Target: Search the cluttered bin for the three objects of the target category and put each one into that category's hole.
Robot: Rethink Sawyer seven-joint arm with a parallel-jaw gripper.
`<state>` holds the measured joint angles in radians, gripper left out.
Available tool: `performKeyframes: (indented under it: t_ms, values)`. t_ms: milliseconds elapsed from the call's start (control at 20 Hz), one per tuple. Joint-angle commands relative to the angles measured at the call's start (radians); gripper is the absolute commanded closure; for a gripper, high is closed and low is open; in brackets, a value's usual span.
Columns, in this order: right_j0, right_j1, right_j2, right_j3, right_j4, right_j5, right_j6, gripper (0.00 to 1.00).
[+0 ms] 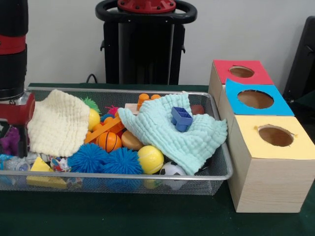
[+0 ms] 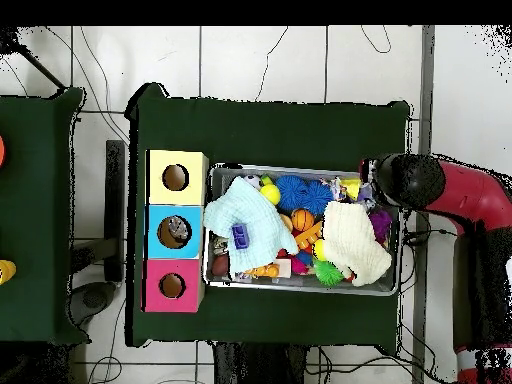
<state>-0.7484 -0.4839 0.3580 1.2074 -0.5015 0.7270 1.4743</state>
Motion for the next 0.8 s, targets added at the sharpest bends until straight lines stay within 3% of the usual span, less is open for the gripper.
performKeyframes:
  t_ms: [50,800]
  values:
    - [0.019,0.037,-0.029,0.053,-0.014,-0.054,0.079,0.0]
    - [0.034,0.047,-0.052,0.098,-0.003,-0.116,0.111,0.0]
